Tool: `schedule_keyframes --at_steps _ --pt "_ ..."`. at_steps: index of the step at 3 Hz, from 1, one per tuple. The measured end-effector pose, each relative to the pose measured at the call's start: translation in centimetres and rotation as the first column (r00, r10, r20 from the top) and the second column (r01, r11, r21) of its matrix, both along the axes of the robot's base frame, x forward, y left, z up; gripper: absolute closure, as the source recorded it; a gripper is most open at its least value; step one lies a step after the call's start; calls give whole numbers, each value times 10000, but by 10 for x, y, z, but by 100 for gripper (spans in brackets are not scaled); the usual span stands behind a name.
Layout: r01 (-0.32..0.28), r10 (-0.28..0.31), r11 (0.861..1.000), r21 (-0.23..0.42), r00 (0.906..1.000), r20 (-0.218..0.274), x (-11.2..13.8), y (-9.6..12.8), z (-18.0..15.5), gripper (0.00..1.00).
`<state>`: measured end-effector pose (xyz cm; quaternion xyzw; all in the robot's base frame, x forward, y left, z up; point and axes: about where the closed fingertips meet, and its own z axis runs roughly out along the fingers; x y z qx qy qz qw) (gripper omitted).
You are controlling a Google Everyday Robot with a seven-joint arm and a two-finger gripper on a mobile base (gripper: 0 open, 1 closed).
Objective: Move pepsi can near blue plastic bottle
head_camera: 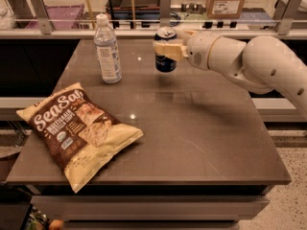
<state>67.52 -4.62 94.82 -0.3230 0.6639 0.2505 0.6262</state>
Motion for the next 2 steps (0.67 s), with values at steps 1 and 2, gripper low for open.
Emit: schedule_keyframes --at_steps 1,2 --pt "113 -106 9996 240 9995 -308 -21 19 -16 100" --pt "112 -96 9996 267 9982 -592 -33 38 -26 100"
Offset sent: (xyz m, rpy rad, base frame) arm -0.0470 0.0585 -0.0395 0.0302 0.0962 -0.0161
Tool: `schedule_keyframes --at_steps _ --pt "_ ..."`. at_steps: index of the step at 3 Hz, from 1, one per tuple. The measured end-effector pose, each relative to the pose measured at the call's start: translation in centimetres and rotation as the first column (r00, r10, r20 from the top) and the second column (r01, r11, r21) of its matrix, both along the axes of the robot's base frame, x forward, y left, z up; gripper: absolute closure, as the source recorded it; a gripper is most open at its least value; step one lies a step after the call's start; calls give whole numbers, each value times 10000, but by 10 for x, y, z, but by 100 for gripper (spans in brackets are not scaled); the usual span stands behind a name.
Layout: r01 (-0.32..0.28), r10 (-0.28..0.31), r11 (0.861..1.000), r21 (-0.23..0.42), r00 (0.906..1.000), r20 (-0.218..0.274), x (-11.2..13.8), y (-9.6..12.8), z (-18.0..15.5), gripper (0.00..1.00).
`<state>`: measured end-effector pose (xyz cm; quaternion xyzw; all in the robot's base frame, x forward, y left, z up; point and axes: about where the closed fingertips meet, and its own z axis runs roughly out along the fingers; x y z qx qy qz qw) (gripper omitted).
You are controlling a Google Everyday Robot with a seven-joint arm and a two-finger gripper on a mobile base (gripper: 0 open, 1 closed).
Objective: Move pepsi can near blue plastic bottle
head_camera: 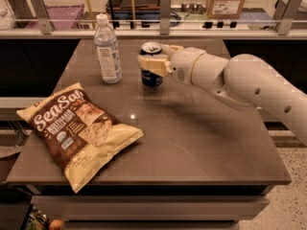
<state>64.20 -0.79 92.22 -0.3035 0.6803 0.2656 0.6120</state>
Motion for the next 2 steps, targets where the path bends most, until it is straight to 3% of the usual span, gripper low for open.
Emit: schedule_keyframes --at_steps 2 --pt "-366 352 9988 -320 9984 -444 6 28 -4 100"
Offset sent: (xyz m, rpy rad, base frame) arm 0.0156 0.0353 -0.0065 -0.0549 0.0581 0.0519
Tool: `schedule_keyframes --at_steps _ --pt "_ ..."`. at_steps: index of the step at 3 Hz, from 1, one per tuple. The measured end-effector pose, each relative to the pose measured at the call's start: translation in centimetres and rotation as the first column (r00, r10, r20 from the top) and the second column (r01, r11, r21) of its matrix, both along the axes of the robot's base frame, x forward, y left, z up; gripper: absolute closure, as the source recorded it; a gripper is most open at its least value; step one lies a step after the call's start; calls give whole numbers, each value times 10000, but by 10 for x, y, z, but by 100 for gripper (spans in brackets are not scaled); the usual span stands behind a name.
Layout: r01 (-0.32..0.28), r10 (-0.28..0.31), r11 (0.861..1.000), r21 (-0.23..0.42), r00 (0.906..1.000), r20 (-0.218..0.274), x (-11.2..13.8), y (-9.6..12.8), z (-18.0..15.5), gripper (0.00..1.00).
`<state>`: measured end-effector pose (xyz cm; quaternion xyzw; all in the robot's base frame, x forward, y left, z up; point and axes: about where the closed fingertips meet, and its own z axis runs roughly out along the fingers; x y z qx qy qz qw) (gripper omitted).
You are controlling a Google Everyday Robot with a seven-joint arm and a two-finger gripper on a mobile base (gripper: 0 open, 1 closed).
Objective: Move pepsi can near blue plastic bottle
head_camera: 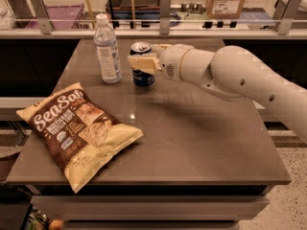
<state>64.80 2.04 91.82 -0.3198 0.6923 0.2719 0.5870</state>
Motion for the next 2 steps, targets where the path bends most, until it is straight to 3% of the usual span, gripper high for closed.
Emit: schedule_keyframes --at_steps 2 --pt "-185 179 9994 303 9997 182 7 -4 -12 100"
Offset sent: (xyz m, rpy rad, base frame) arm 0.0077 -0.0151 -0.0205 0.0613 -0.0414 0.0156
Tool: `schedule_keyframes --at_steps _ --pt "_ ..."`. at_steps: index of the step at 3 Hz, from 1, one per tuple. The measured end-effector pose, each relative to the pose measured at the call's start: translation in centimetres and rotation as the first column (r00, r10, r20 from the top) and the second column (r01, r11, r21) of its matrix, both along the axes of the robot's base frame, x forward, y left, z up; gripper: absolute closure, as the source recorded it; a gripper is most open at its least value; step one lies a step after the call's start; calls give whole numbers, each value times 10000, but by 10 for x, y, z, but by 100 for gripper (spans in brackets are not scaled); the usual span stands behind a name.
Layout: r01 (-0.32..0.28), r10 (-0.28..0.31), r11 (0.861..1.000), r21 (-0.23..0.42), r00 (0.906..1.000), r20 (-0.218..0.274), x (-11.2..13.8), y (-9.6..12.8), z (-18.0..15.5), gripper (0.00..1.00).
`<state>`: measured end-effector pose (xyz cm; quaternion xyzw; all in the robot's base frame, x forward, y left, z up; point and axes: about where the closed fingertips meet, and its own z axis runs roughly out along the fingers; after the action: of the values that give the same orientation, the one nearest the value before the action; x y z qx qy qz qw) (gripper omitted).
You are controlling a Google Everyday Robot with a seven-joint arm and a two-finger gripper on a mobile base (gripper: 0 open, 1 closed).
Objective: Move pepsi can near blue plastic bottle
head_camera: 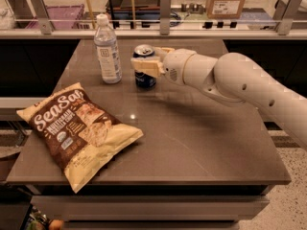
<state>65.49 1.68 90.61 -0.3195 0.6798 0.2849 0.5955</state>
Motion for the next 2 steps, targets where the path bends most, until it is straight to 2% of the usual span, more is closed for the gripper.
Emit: schedule_keyframes --at_steps 1,2 --pt "-2 -1 9998 213 9999 152 0 -5 -7 100" --pt "-42 39 9998 216 9999 157 -1 -3 -7 83"
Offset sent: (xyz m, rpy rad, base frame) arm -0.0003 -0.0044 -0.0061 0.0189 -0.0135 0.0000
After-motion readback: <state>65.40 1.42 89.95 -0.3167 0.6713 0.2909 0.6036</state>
